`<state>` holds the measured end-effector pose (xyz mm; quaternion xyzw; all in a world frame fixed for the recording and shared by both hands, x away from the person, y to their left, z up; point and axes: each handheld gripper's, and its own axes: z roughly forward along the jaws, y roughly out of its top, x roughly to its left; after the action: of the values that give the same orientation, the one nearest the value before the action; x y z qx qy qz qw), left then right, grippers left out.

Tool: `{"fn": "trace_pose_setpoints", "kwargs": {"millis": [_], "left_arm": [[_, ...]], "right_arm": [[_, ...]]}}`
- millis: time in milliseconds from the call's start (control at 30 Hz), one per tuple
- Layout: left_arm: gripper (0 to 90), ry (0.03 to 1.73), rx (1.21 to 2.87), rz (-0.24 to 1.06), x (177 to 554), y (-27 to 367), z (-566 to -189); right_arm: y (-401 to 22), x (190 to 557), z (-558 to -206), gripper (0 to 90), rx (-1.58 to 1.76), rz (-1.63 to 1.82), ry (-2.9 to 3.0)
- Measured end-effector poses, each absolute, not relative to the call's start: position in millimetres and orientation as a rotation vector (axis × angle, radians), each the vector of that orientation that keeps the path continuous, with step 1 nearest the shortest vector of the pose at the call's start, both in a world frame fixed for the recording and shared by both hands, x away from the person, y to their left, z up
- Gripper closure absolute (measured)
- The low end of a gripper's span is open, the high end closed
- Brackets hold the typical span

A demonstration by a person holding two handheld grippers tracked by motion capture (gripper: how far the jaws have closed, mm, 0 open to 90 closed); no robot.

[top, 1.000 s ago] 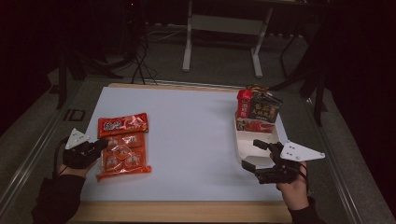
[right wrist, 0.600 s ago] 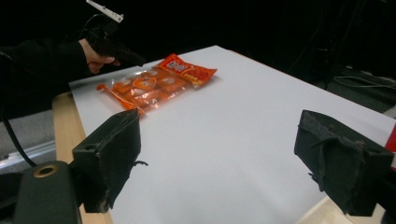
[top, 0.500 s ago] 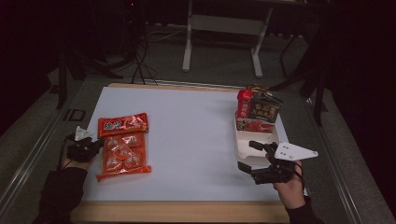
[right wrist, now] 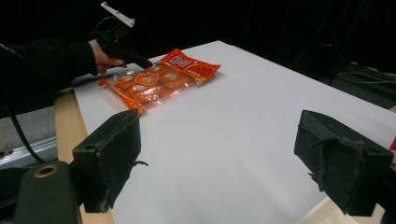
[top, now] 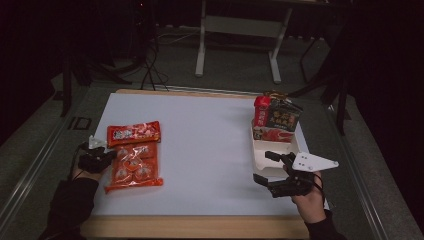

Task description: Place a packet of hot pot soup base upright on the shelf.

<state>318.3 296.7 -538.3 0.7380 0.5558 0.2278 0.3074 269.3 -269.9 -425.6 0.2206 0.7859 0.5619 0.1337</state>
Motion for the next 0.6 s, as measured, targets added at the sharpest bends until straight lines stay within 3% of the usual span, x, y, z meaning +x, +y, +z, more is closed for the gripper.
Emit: {"fn": "trace_pose_setpoints", "kwargs": {"millis": [600], "left_arm": [[90.0, 1.246, 2.081, 0.510, 334, 206, -536]], "right_arm": [[-273, 269, -426, 14.6, 0.641, 1.645, 2.276]]}}
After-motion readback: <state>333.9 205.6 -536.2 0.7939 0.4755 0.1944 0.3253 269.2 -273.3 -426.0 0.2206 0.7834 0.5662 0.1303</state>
